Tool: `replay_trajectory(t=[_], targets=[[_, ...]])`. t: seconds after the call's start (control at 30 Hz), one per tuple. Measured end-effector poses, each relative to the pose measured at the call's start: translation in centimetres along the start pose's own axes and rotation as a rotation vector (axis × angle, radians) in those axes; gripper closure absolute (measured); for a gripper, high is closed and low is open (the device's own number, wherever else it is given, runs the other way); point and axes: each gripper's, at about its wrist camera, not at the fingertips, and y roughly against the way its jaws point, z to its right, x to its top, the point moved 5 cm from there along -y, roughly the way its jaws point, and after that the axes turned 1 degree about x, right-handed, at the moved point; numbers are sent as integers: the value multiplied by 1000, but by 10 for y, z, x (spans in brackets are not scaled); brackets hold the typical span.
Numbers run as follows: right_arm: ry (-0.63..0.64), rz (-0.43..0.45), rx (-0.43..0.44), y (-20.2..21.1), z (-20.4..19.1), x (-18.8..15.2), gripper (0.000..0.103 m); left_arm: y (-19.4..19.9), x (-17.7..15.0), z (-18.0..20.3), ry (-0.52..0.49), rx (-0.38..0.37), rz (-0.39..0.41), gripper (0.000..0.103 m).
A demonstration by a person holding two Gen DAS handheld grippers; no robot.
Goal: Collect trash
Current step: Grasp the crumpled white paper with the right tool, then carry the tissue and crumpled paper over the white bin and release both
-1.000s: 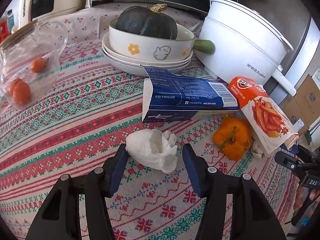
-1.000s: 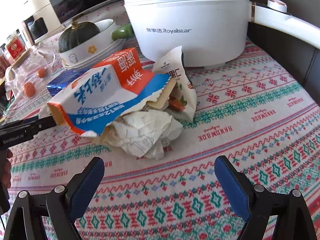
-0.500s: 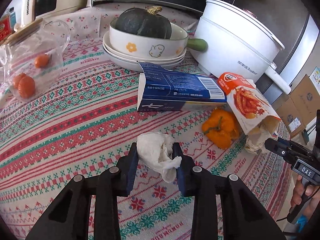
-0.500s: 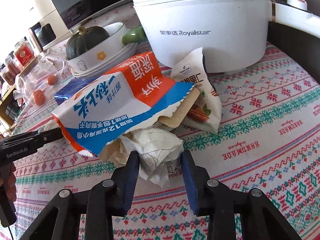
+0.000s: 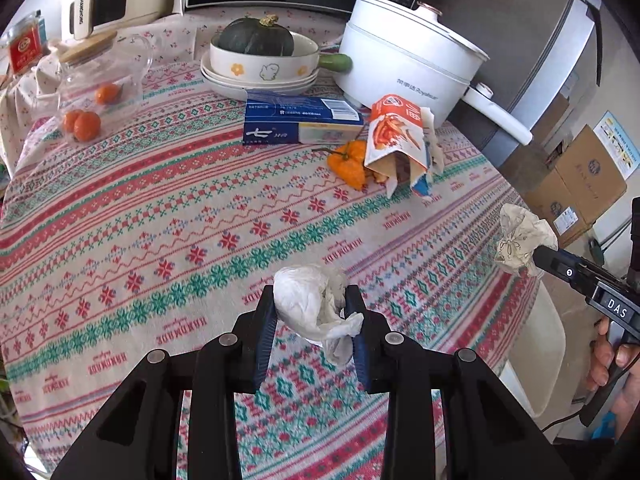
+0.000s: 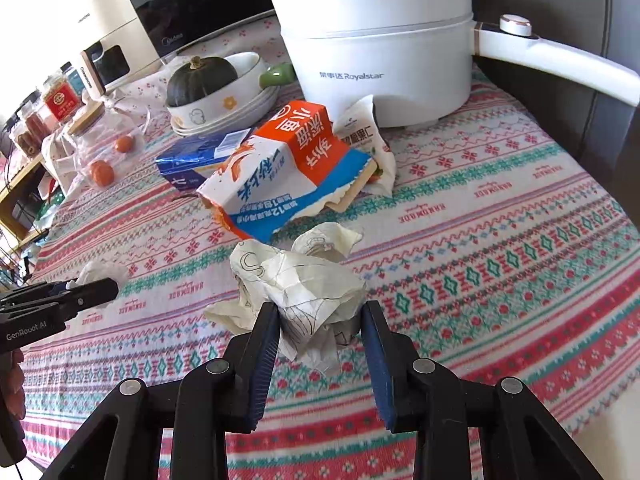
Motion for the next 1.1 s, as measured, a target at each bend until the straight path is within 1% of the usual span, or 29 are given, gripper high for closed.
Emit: replay_trajectory(t=[0.13,0.23,0.37,0.5,0.57,0.73,0.93,1.1], targets=[[-24,0,-8,24,2,-18,65,23,-19,22,-31,-17,10,68],[-22,-13,-29,39,3,-31,65,35,-32,39,-65,-32,14,68],[-26,-32,-47,57,6,-47,65,46,-44,65,-111,-68,20,68],[-76,-44,-51,75,15,-62,65,50,-49,89,-147,-98,14,68],[-110,-59,-56,82,20,-68,65,50,-52,102,-164,-114,10,68],[-181,-132,-71,91,37,-87,65,45,-56,132,-199,-157,-3,68],[-229,-127,-95,106,64,-95,65,30,-62,168,-239,-194,-32,68],[-246,-136,-126,116,85,-105,65,17,-69,206,-290,-237,-53,68]])
